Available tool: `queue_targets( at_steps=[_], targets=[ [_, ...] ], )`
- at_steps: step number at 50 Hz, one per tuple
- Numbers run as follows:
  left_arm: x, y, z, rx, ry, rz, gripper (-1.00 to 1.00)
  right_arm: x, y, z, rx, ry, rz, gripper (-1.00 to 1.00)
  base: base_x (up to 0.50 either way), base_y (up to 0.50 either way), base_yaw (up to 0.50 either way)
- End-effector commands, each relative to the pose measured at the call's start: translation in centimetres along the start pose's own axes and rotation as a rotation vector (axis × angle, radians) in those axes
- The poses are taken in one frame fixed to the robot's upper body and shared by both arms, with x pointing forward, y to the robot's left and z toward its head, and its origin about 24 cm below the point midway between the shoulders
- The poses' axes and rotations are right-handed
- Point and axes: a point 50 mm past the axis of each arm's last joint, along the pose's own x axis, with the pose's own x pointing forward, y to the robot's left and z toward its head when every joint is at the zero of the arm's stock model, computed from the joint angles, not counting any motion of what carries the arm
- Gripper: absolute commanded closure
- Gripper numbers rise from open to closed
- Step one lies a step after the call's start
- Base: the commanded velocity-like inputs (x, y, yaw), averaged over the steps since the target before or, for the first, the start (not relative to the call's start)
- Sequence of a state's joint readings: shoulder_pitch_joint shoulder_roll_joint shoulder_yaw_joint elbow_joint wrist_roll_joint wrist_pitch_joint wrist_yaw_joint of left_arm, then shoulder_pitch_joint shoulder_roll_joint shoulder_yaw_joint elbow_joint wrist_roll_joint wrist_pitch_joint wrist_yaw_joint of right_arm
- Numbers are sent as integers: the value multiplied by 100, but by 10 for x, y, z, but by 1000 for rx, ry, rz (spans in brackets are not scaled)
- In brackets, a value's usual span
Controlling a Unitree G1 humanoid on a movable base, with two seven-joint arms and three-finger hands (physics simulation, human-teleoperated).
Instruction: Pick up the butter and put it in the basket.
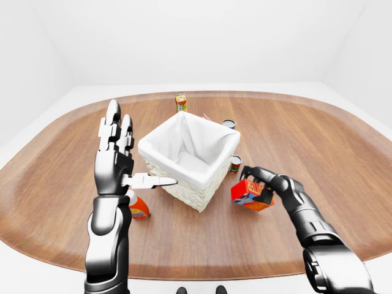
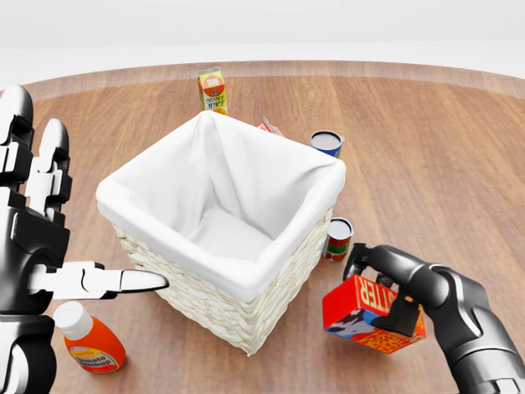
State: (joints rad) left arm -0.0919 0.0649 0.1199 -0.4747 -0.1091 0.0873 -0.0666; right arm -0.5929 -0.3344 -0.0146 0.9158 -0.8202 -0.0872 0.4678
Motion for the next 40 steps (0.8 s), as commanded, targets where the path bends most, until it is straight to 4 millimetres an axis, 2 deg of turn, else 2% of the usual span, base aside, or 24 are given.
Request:
queue_targets(
  at_steps=[1,2,3,6,10,17,23,29,40],
  targets=[
    [-1,-3,1,-3,-2,-5,-100,-57,-58,34,122,-373,-161,100,0,0,0],
    [-1,-3,1,-3,-2,-5,-100,-57,-58,35,120,-376,-163,100,0,0,0],
    [-2,-3,0,-3,0,-5,-100,-72,-76,50,106,-464,-242,100,0,0,0],
    [-1,-3,2,-3,-7,-6,-100,-89,-96,69,56,-538,-316,100,0,0,0],
    [-1,-2,2,-2,-8,-4,-100,-112,-115,89,-10,-625,-406,100,0,0,0],
    [-1,0,1,-3,-5,2,-100,-153,-150,103,-16,-656,-546,100,0,0,0],
    [-1,-1,0,-5,2,0,-100,-172,-165,116,-11,-716,-595,100,0,0,0],
    [-2,-1,2,-4,-5,2,-100,-172,-167,132,1,-790,-572,100,0,0,0],
    [-1,0,1,-2,-4,4,-100,-148,-163,156,124,-899,-433,100,0,0,0]
  ],
)
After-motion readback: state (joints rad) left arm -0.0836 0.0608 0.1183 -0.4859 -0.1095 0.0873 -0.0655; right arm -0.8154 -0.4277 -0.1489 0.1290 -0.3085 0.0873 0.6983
